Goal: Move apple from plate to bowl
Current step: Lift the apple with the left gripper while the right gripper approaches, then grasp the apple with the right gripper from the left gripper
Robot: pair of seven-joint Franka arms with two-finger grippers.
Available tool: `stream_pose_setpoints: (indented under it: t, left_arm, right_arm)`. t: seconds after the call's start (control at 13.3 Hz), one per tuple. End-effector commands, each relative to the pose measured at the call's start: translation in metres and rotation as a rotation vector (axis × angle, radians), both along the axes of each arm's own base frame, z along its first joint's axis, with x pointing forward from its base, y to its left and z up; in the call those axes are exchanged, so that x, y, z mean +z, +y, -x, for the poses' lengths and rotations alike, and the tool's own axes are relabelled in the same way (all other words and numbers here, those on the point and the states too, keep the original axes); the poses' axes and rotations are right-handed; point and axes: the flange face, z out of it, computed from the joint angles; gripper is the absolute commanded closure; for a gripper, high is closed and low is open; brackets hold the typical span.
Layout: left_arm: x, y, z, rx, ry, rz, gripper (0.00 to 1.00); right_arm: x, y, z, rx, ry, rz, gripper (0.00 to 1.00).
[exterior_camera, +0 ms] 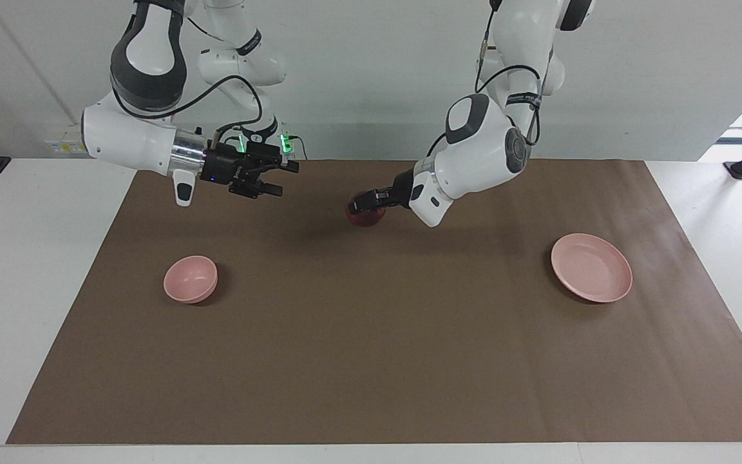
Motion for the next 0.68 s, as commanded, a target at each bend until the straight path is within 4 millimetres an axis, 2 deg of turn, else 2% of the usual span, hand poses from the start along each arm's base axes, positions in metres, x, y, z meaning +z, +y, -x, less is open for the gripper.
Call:
stream_pose_setpoints:
  t: [0.0,0.23,0.6]
  left_arm:
    - [0.012,-0.006,-0.005,0.118,0.200,0.069,1.00]
    - [0.017,-0.032,0.011,0.111,0.220,0.117,1.00]
    - [0.028,-0.083,0.044,0.184,0.219,0.187,1.00]
  right_arm:
    - [0.001,-0.002,0.002,0.007,-0.028,-0.047,0.00]
    - [0.004,0.007,0.001,-0.007,-0.019,-0.073,0.00]
    - [0.006,0.009,0.000,-0.039,0.023,-0.095,0.00]
